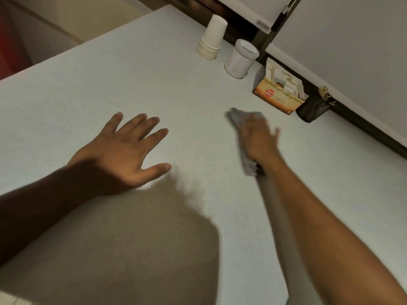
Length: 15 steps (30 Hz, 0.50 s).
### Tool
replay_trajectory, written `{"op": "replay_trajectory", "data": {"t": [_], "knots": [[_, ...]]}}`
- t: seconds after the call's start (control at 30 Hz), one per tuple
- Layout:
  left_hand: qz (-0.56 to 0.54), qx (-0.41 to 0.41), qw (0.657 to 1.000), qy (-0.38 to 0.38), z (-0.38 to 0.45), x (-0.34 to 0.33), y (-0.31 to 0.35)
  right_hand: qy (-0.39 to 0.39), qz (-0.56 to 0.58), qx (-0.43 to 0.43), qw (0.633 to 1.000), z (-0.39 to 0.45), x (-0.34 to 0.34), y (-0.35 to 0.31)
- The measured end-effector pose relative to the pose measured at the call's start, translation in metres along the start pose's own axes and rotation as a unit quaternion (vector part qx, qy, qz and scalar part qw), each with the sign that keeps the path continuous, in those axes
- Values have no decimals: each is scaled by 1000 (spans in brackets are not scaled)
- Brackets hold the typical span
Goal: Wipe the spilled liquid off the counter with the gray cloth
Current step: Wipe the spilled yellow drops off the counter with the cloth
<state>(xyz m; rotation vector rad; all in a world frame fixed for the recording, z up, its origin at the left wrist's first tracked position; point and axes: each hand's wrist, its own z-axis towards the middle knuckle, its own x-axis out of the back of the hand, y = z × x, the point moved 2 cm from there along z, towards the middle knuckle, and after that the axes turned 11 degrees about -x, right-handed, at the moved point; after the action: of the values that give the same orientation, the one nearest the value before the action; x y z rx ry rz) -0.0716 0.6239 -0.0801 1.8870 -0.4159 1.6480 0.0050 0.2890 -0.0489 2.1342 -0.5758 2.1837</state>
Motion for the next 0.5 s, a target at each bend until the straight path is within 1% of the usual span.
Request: {"op": "replay_trajectory", "data": {"t": [0.03, 0.07, 0.1, 0.13, 0.17, 0.2, 0.27, 0.33, 0.37, 0.43, 0.47, 0.5], "knots": [[2, -1, 1000, 0, 0, 1, 1, 18, 0, -69, 997, 17, 11, 27], [6, 0, 1000, 0, 0, 1, 1, 21, -25, -113, 993, 30, 15, 46], [8, 1, 1000, -1, 1, 0, 1, 16, -53, -129, 990, 37, 15, 54], [8, 1, 1000, -1, 1, 0, 1, 8, -63, -125, 990, 39, 10, 50], [6, 1, 1000, -1, 2, -1, 1, 9, -57, -104, 993, 36, 1, 35], [5, 0, 1000, 0, 2, -1, 1, 12, -55, -65, 996, 30, -9, 13], [6, 0, 1000, 3, 2, -2, 1, 23, -66, 49, 996, 8, -29, -47], [10, 0, 1000, 6, 2, -1, 3, 36, -91, 194, 976, -24, -48, -106], [11, 2, 1000, 8, 2, -1, 4, 28, -91, 245, 965, -37, -53, -129], [11, 4, 1000, 13, 1, 0, 4, -26, -58, 274, 960, -42, -51, -152], [11, 3, 1000, 15, 0, 0, 4, -42, -51, 280, 958, -33, -48, -151], [11, 2, 1000, 17, -1, 0, 4, -35, -61, 282, 957, -21, -46, -144]]}}
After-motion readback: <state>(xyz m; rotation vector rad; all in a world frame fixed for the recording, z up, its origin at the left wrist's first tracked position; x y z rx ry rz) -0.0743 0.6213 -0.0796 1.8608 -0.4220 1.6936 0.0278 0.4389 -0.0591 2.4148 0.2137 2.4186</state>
